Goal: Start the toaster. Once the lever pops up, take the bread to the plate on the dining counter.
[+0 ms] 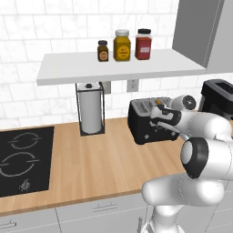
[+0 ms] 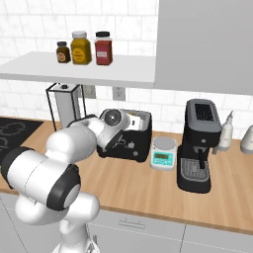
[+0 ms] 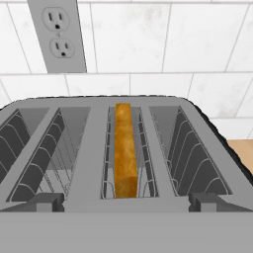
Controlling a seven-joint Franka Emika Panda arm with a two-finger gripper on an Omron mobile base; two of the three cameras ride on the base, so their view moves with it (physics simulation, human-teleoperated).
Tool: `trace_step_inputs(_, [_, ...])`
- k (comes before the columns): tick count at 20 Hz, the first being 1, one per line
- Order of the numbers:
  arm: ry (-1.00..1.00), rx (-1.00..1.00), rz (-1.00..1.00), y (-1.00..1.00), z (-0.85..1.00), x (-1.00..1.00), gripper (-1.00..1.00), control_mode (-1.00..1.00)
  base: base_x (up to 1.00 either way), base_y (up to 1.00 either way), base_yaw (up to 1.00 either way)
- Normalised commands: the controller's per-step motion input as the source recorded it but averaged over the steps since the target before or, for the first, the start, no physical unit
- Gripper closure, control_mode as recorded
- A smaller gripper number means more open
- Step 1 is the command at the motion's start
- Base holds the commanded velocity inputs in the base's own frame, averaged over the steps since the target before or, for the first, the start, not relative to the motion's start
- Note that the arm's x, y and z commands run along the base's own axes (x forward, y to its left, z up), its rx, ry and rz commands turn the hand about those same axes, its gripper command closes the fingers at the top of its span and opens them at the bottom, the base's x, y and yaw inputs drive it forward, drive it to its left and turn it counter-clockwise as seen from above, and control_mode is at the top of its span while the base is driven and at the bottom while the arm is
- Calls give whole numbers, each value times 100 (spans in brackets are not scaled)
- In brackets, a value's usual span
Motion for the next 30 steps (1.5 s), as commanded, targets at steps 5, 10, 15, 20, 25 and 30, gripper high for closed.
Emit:
trace_step_inputs(5, [0, 0, 0, 0, 0, 0, -100, -100, 0, 0, 0])
trace_step_inputs(10, [0, 0, 0, 0, 0, 0, -100, -100, 0, 0, 0])
trace_step_inputs(15, [0, 0, 0, 0, 0, 0, -100, -100, 0, 0, 0])
trace_step_inputs(20, [0, 0, 0, 0, 0, 0, -100, -100, 0, 0, 0])
trace_step_inputs(25, [0, 0, 0, 0, 0, 0, -100, -100, 0, 0, 0])
trace_step_inputs(30, [0, 0, 0, 0, 0, 0, -100, -100, 0, 0, 0])
